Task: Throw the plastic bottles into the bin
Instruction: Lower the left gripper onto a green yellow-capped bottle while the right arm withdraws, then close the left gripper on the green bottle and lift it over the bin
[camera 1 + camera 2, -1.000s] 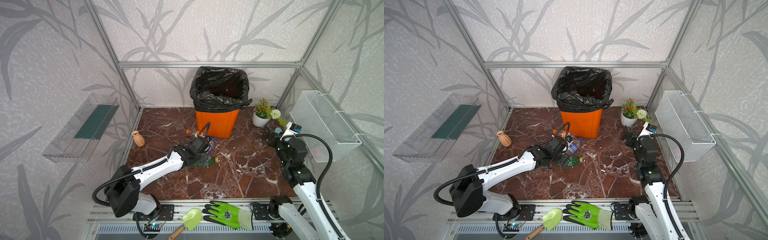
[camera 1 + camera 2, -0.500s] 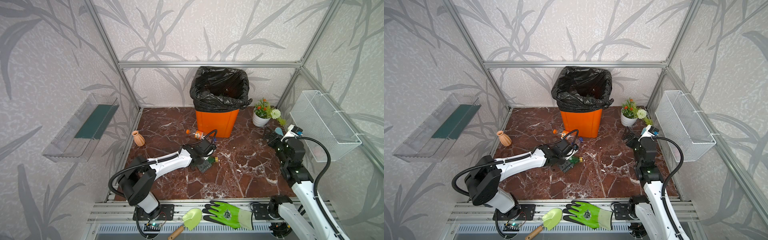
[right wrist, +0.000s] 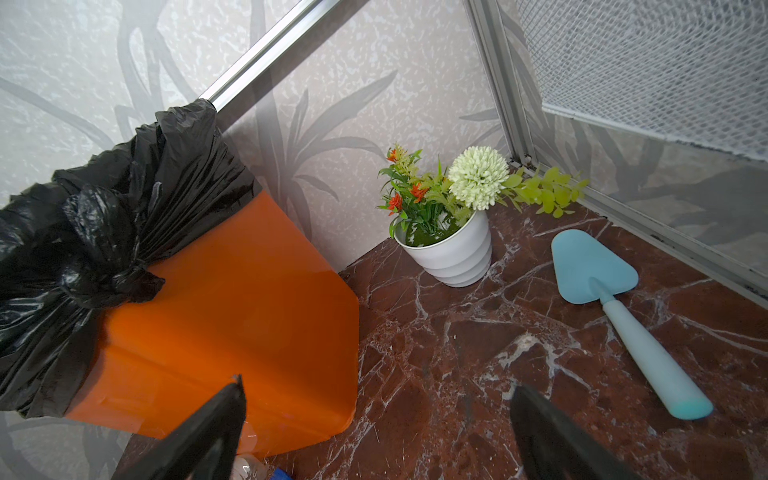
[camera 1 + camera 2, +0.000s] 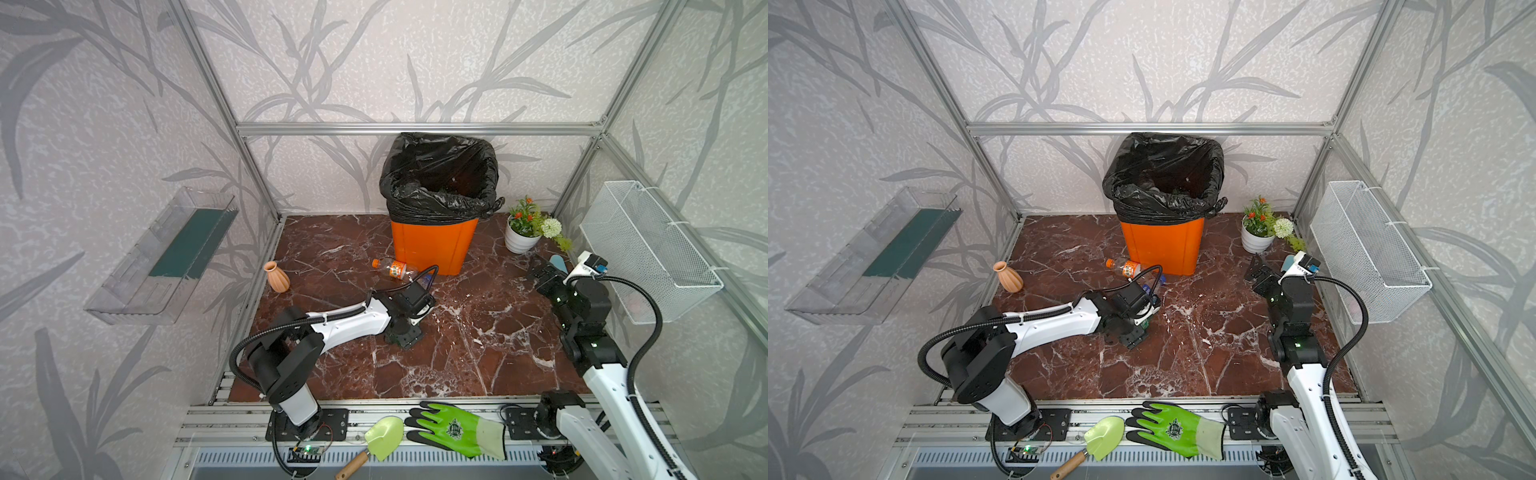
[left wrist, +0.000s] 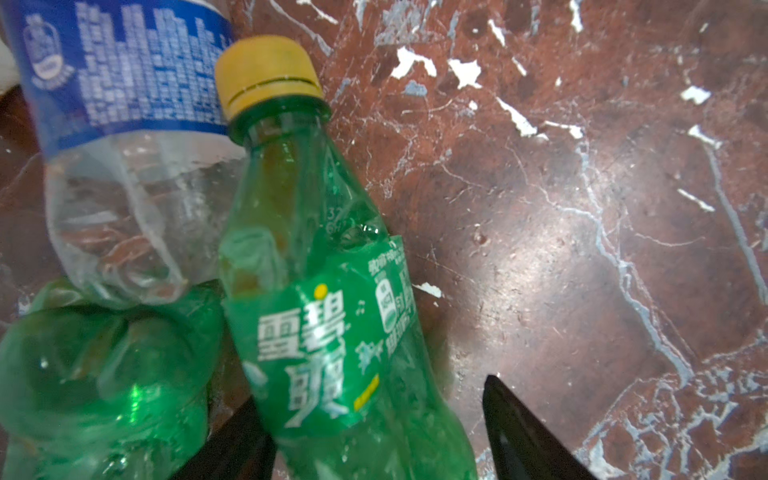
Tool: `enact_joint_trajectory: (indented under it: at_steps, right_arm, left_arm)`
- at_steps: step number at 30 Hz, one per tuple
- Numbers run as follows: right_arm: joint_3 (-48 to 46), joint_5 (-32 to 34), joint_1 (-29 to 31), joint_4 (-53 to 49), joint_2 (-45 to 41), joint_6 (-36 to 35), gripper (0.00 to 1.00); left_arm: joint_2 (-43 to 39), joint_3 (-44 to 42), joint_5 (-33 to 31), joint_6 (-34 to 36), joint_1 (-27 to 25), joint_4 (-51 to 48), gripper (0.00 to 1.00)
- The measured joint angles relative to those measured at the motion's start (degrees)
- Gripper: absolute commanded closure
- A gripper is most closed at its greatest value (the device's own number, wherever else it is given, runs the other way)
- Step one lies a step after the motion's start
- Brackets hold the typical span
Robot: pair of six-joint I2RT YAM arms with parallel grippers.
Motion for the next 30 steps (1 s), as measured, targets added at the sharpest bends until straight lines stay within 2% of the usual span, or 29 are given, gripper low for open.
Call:
enact_joint_trajectory:
  at_steps: [6,15,26,30]
  right_arm:
    - [-0.2,0.0,-0.3,0.0,0.0,0.4,0.01]
    - [-0.3,0.0,-0.9,0.0,-0.3,0.6,0.01]
    - [-0.4,0.0,-1.3,0.0,-1.0,0.8,0.01]
    - [-0.5,0.0,-1.4,0.0,-1.1,0.9,0.01]
  left_arm:
    - [0.2,0.0,0.4,-1.4,-0.1,1.5,0.35]
    - [1.5,-1.2,0.9,-2.6,-0.2,4.2,0.56]
    - [0.9,-1.8,1.6,-3.7,-0.2,6.6,0.69]
    - [-3.1,-2.9,2.1,-5.0,-0.2,7.5,0.73]
